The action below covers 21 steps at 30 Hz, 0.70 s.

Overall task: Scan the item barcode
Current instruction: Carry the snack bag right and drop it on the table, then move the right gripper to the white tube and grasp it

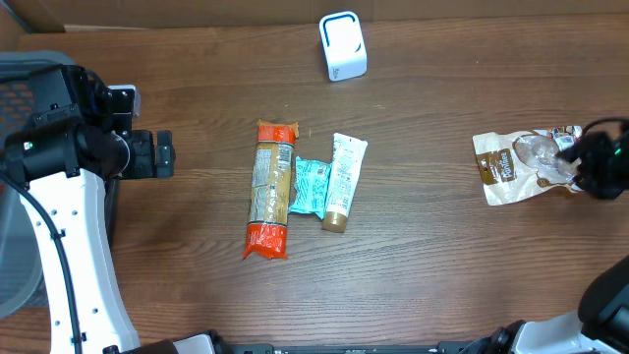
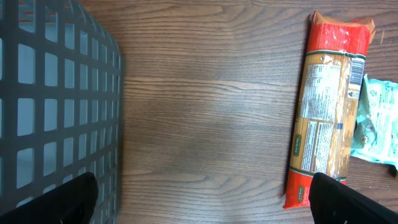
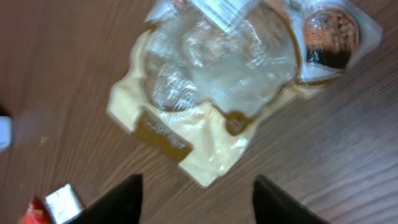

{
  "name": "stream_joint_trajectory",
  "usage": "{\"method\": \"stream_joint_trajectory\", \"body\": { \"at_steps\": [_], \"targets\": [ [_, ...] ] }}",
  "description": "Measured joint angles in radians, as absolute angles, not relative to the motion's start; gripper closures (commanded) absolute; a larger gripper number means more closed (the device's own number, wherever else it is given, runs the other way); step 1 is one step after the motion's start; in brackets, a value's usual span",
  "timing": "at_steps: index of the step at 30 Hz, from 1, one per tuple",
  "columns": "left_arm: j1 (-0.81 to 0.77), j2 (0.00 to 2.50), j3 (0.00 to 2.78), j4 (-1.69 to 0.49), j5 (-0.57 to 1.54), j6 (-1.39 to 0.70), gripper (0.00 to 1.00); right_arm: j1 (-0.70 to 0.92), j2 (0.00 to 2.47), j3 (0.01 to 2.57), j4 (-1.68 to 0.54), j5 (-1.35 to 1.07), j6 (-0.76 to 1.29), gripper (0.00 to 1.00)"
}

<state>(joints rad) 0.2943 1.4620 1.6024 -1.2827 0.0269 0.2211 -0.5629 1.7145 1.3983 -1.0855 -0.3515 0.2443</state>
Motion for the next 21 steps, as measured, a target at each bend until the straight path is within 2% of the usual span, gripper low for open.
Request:
{"method": "stream_joint_trajectory", "body": {
  "at_steps": [3,8,12,17,21],
  "targets": [
    [0.294,1.462,1.602,-1.282,0.027,0.221,0.0,-0.549,1.701,1.468,-1.127,-0.393,0.24,0.09],
    [0.294,1.462,1.602,-1.283,0.027,0.221,0.0,-0.462,1.686,1.494,-1.121,-0.521,0.237,0.01],
    [0.294,1.462,1.602,-1.282,0.027,0.221,0.0,-0.321,1.696,1.486,-1.106,-0.569,0.238,0.01],
    [0.294,1.462,1.602,-1.283,0.027,0.221,0.01,-0.101,1.745,1.441,-1.04,-0.595,0.238,0.11],
    [0.294,1.462,1.602,-1.283,0.027,0.221,0.0,0.09,1.806,1.417,-1.002,-0.599,0.258,0.14]
  ]
}}
